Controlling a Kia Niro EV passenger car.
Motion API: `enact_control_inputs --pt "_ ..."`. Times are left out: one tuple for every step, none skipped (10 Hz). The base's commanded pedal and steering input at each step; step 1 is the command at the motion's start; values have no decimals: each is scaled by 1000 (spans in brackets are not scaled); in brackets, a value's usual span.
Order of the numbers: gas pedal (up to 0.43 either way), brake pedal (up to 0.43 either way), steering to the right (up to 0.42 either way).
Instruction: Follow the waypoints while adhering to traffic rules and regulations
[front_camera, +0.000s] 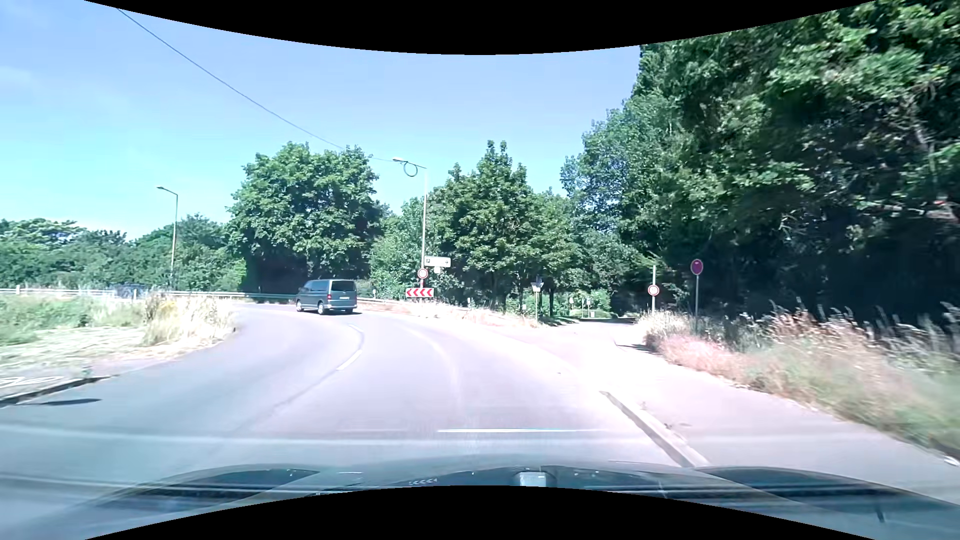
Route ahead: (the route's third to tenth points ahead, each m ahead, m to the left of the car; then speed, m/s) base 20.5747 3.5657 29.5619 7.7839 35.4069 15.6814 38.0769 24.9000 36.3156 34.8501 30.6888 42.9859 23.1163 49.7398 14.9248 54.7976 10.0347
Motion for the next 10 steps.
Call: enact_control_inputs --pt "0 0 -34" --pt "0 0 -40" --pt "0 0 -46" --pt "0 0 -50" --pt "0 0 -57" --pt "0 0 -64" --pt "0 0 -69" --pt "0 0 -76" --pt "0 0 -85" --pt "0 0 -91"
